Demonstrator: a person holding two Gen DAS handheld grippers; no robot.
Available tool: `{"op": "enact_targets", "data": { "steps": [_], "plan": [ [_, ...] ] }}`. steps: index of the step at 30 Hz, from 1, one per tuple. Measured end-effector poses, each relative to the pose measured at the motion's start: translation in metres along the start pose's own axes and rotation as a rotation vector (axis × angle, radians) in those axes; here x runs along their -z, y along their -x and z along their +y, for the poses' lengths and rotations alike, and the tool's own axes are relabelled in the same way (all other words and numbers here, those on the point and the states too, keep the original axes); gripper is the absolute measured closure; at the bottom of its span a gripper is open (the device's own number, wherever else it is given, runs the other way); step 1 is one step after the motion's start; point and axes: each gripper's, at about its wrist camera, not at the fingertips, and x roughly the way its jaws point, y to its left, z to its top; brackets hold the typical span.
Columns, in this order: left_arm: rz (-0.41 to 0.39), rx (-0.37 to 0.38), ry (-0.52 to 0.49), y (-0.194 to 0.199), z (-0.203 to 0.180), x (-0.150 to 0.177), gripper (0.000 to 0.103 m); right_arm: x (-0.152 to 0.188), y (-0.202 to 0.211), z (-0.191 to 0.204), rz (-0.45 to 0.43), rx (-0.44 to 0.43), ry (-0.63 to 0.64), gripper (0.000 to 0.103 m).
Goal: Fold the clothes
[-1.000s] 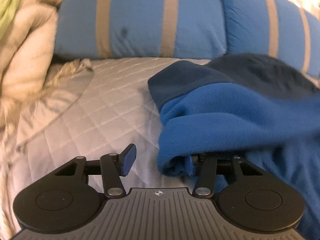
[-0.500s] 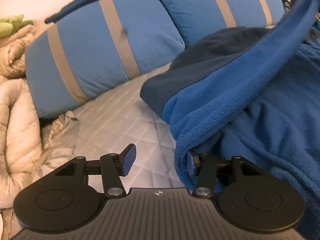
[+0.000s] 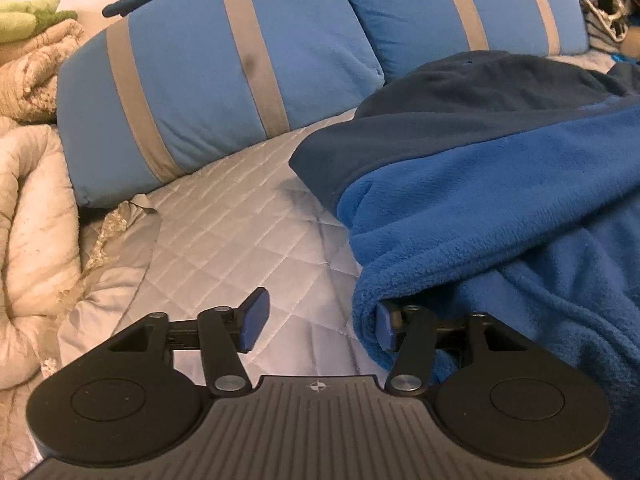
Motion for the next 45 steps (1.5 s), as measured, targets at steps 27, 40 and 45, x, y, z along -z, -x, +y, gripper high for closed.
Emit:
{"op": "enact_targets", "data": {
  "steps": [27, 40, 45],
  "plan": [
    [-0.139, 0.508, 0.28, 0.123, -0.036, -0.021, 0.028, 0.009, 0.069, -0.064, -0.152, 0.115, 0.056, 0.006],
    [-0.108, 0.58, 0.234, 0.096, -0.1, -0.006, 0.028, 0.009, 0.007, -0.072, -0.135, -0.065, -0.141, 0.032],
    [-0.073, 0.571, 0.261, 0.09, -0.099, -0.004, 0.028, -0.006, -0.025, -0.077, -0.142, -0.052, -0.216, 0.094]
  ]
}}
